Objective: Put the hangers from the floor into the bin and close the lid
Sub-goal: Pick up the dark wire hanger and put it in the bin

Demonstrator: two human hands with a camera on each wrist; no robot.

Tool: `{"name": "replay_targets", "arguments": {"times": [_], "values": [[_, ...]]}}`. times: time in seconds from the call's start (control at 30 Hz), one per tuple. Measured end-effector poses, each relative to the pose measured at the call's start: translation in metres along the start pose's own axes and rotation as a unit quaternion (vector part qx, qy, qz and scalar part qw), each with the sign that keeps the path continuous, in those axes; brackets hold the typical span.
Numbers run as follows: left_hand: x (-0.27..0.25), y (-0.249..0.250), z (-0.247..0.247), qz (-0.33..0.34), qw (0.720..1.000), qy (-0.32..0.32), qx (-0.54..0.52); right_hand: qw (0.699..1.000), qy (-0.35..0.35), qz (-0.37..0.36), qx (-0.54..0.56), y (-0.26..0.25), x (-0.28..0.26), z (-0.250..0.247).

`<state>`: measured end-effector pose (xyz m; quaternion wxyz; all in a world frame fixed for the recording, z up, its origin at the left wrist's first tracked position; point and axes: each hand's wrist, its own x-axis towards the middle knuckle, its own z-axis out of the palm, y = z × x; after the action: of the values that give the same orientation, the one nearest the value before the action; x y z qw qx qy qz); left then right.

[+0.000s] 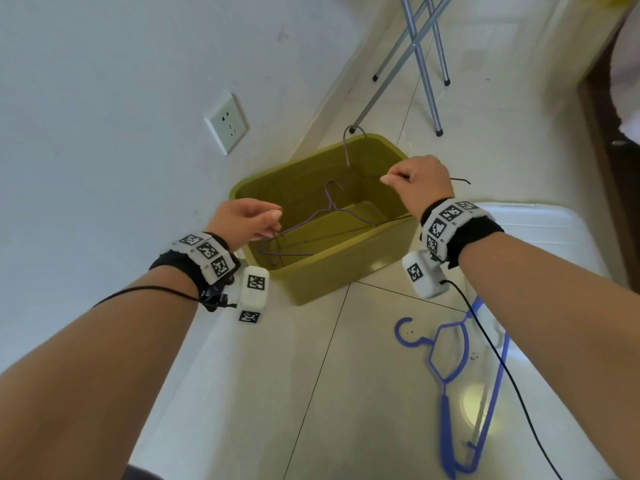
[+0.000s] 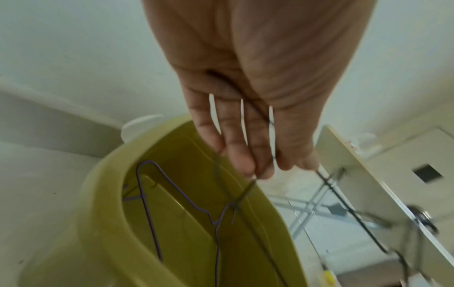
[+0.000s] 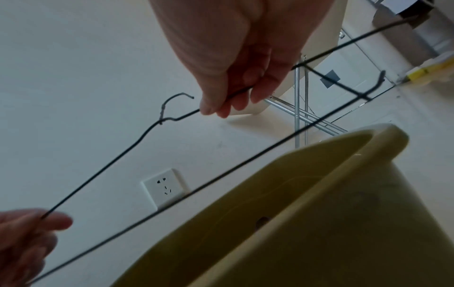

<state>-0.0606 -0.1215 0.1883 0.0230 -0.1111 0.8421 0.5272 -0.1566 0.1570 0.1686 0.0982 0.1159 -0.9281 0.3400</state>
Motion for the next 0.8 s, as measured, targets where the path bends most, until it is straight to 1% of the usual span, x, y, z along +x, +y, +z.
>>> {"name": "replay_targets", "arguments": {"times": [0.07,0.13,0.2,0.27,0.37,0.43,0.53,0.6,0.67,0.8], "values": [[0.006,-0.011,-0.011,0.005,0.997,0.074,-0.036,0.999,0.028,0.015,0.016,-0.006,0.006,0.005],[0.012,-0.022,-0.021,-0.010,0.987,0.128,-0.096,0.999,0.032,0.015,0.030,-0.016,0.010,0.012],[0.016,-0.030,-0.029,-0.019,0.979,0.157,-0.129,0.999,0.014,0.005,0.038,-0.026,0.011,0.021],[0.020,-0.037,-0.040,-0.022,0.976,0.173,-0.134,0.999,-0.021,-0.002,0.041,-0.032,0.014,0.033],[0.025,-0.045,-0.051,-0.020,0.974,0.183,-0.131,0.994,-0.110,0.002,0.025,-0.032,0.016,0.055],[0.031,-0.050,-0.051,-0.028,0.976,0.186,-0.109,0.987,-0.163,0.014,0.009,-0.029,0.018,0.068],[0.043,-0.054,-0.038,-0.037,0.980,0.187,-0.062,0.974,-0.216,0.046,-0.042,-0.021,0.022,0.082],[0.051,-0.053,-0.024,-0.036,0.984,0.175,-0.019,0.963,-0.247,0.071,-0.085,-0.016,0.023,0.089],[0.058,-0.050,-0.009,-0.029,0.986,0.160,0.037,0.953,-0.268,0.080,-0.115,-0.013,0.022,0.094],[0.068,-0.050,0.011,-0.049,0.983,0.133,0.113,0.956,-0.259,0.077,-0.118,-0.012,0.023,0.099]]}}
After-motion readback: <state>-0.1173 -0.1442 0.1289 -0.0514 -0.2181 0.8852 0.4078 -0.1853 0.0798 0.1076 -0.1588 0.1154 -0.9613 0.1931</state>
